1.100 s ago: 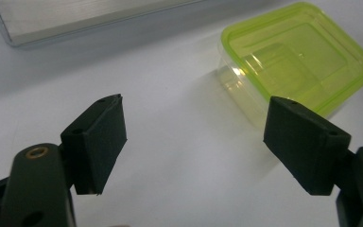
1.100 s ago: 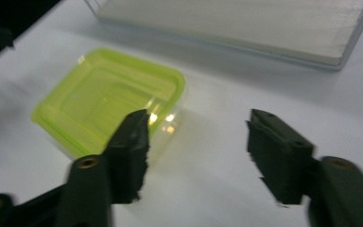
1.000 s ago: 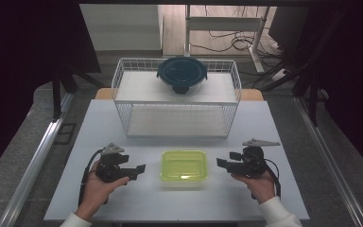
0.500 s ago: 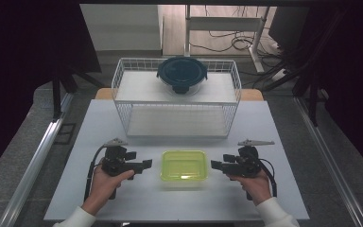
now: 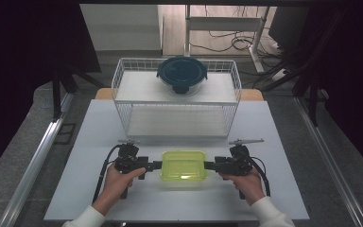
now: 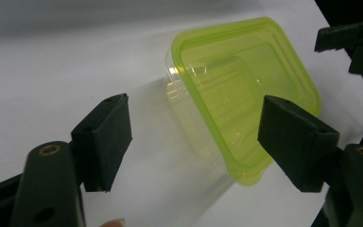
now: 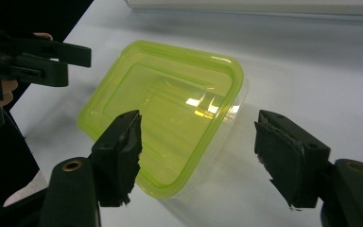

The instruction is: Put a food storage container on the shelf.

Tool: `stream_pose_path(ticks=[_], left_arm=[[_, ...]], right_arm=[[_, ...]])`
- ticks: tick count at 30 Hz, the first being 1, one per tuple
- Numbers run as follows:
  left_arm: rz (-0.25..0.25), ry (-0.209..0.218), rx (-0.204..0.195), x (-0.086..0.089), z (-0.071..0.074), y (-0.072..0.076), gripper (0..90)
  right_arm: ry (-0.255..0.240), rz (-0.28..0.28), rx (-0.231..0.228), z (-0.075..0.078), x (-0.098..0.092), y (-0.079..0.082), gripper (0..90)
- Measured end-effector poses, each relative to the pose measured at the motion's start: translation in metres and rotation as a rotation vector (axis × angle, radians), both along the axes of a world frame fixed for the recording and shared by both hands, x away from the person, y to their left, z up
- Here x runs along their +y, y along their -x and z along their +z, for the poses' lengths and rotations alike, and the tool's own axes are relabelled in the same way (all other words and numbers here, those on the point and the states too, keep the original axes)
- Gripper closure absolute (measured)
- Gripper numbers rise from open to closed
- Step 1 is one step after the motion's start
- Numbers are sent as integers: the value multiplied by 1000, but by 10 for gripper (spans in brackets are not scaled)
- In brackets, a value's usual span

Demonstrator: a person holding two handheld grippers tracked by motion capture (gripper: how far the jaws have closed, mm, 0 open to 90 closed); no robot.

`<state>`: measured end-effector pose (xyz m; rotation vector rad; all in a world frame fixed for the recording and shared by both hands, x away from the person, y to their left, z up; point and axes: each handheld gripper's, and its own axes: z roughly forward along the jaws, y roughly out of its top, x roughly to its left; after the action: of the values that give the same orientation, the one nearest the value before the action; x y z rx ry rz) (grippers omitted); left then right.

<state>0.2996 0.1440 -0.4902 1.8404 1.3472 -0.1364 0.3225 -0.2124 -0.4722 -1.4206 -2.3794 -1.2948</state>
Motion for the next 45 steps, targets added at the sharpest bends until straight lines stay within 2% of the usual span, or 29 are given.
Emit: stream_pose_path(ticks=[5, 6, 7, 11, 18, 26, 28, 30, 32, 33, 34, 37, 41, 42, 43, 44, 45], left_arm=[[13, 11, 39, -3, -6, -9, 281], [13, 11, 39, -3, -6, -9, 283], [20, 27, 52, -4, -8, -11, 285], [8, 45, 66, -7, -11, -12, 291], [-4, 83, 95, -11, -16, -15, 332], [-6, 108, 133, -14, -21, -16, 386], [-5, 155, 178, -14, -27, -17, 425], [-7, 172, 205, -15, -31, -17, 512], [-7, 165, 200, -15, -31, -17, 544], [5, 168, 194, -14, -29, -16, 562], [12, 172, 193, -14, -29, -16, 592], [17, 167, 181, -12, -26, -14, 630], [21, 158, 163, -12, -21, -9, 662], [21, 158, 163, -12, -21, -9, 718], [31, 139, 153, -13, -20, -7, 732], [20, 131, 148, -12, -18, -5, 734], [20, 137, 145, -12, -17, -4, 735]], right_arm=[[-12, -16, 46, -3, 4, -8, 364], [3, -18, 52, -5, 6, -10, 363], [16, -21, 55, -7, 8, -11, 363], [13, -32, 65, -14, 10, -14, 375], [19, -13, 77, -19, 15, -12, 392], [-45, -27, 134, -29, 11, -14, 478], [-59, -15, 148, -31, 13, -15, 525], [-57, 0, 158, -32, 14, -15, 585], [-69, 5, 174, -33, 15, -15, 597], [-67, -8, 180, -33, 14, -15, 675], [-52, -12, 178, -32, 13, -14, 685], [-65, -32, 194, -31, 12, -11, 719], [-61, -35, 179, -27, 12, -7, 746], [-61, -37, 169, -26, 12, -6, 754], [-70, -34, 169, -24, 11, -5, 757], [-79, -31, 162, -22, 11, -4, 766], [-82, -29, 150, -20, 10, -4, 777]])
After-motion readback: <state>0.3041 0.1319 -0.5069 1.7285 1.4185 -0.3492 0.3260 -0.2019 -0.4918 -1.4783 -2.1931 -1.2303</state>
